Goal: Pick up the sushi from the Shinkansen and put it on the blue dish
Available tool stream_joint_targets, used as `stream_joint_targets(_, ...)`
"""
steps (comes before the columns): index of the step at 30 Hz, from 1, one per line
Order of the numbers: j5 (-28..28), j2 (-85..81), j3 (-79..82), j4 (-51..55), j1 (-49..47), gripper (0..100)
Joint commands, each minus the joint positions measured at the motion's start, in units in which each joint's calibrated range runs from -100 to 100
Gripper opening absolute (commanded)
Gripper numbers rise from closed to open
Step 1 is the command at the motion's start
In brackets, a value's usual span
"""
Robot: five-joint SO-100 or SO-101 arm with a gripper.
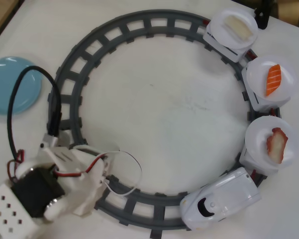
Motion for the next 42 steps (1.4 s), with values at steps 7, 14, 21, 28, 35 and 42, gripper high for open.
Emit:
stream_joint_targets(7, 9.09, -0.11, -2.35, -0.13, 10.83, 23)
stream_joint_targets(14, 12.44, -0.11, -2.44, -0.22, 12.42, 23)
stream_joint_targets(21, 2.60, -0.11, -2.44, -5.99, 12.50, 23)
stream_joint_targets(28, -1.84, -0.11, -2.62, -7.78, 12.24, 23)
stream_joint_targets(35, -2.21, 0.56, -1.90, -7.69, 12.86, 23)
stream_joint_targets(42, 0.36, 0.72, -1.81, -7.69, 12.50, 23)
